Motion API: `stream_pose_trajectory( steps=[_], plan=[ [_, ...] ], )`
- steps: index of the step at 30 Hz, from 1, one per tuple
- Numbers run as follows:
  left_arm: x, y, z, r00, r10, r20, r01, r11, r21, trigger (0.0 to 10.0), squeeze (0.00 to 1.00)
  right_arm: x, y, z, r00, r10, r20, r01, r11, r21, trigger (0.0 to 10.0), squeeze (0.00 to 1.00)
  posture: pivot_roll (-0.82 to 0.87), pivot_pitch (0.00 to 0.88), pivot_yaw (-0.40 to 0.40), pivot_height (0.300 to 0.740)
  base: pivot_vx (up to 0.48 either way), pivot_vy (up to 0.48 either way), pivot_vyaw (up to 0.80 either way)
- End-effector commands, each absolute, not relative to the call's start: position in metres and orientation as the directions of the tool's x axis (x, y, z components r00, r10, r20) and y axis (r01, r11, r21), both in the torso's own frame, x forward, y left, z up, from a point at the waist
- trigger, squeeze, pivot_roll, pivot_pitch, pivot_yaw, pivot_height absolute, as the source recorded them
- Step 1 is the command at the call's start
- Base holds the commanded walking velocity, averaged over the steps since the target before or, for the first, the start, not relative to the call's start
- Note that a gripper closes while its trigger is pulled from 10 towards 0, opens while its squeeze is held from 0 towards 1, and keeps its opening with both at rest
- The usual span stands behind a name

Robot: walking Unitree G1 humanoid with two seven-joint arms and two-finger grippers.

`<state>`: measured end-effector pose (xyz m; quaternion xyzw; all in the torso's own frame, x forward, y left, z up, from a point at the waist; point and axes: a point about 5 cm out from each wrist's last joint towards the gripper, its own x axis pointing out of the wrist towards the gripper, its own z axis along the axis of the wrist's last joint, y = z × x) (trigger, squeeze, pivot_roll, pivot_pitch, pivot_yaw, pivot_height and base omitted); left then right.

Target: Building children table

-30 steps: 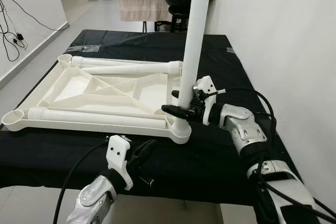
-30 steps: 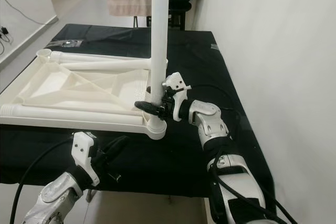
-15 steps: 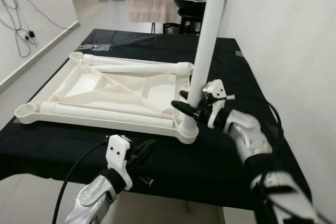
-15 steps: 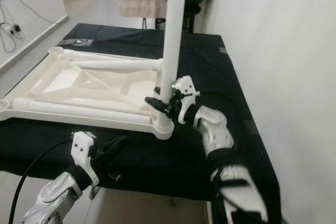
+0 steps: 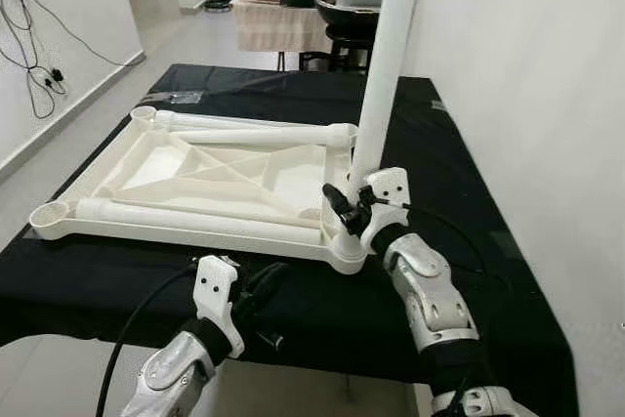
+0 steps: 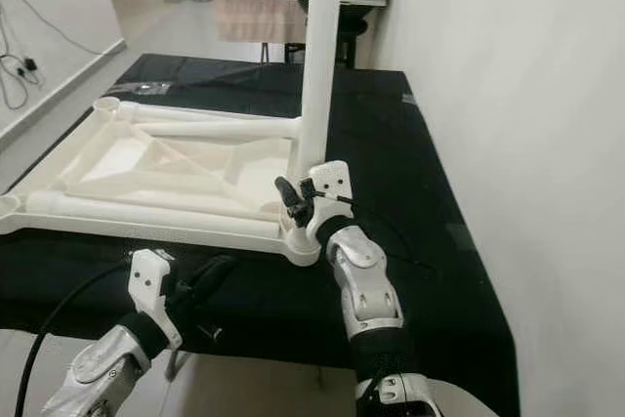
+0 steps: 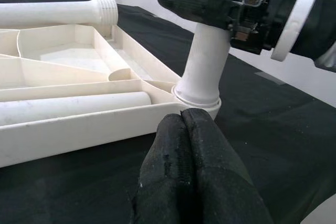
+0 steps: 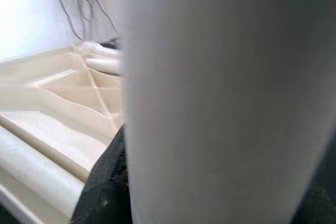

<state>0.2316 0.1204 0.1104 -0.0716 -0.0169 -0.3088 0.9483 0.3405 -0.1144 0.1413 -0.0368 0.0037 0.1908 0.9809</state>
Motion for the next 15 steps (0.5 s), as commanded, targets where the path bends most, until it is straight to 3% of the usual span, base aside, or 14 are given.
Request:
stream_pose_trajectory(
  steps=[1,5,6,7,8,9,15],
  plan=[
    [0.233,0.121,0.109,0.809,-0.584,0.068,0.587,0.799,-0.128,10.0,0.0,0.344,-0.123,0.128,0.888,0.45,-0.093,-0.455,0.89,-0.038,10.0,1.0,0.08,0.021,-0.057,0.74,0.0,0.0,0.0],
    [0.234,0.12,0.109,0.808,-0.585,0.067,0.589,0.798,-0.128,10.0,0.0,0.347,-0.119,0.146,0.829,0.558,-0.044,-0.559,0.829,-0.019,10.0,1.0,0.08,0.017,-0.059,0.74,0.0,0.0,0.0],
    [0.234,0.119,0.109,0.809,-0.584,0.068,0.588,0.799,-0.129,10.0,0.0,0.352,-0.12,0.159,0.746,0.666,-0.001,-0.666,0.746,-0.023,10.0,0.99,0.08,0.013,-0.061,0.74,0.0,0.0,0.0],
    [0.234,0.119,0.109,0.809,-0.584,0.068,0.588,0.799,-0.129,10.0,0.0,0.352,-0.12,0.159,0.746,0.666,-0.001,-0.666,0.746,-0.023,10.0,0.99,0.08,0.013,-0.061,0.74,0.0,0.0,0.0],
    [0.234,0.119,0.109,0.809,-0.584,0.068,0.588,0.799,-0.13,10.0,0.0,0.354,-0.12,0.163,0.718,0.696,0.01,-0.696,0.718,-0.029,10.0,0.39,0.08,0.013,-0.061,0.74,0.0,0.0,0.0],
    [0.234,0.119,0.109,0.808,-0.585,0.069,0.588,0.798,-0.13,10.0,0.0,0.356,-0.121,0.164,0.692,0.721,-0.001,-0.721,0.692,-0.042,10.0,0.0,0.08,0.013,-0.061,0.74,0.0,0.0,0.0],
    [0.235,0.117,0.108,0.808,-0.586,0.067,0.589,0.798,-0.129,10.0,0.0,0.367,-0.126,0.162,0.564,0.82,-0.103,-0.826,0.561,-0.056,10.0,0.0,0.09,0.0,-0.066,0.74,0.0,0.0,0.0]
  ],
)
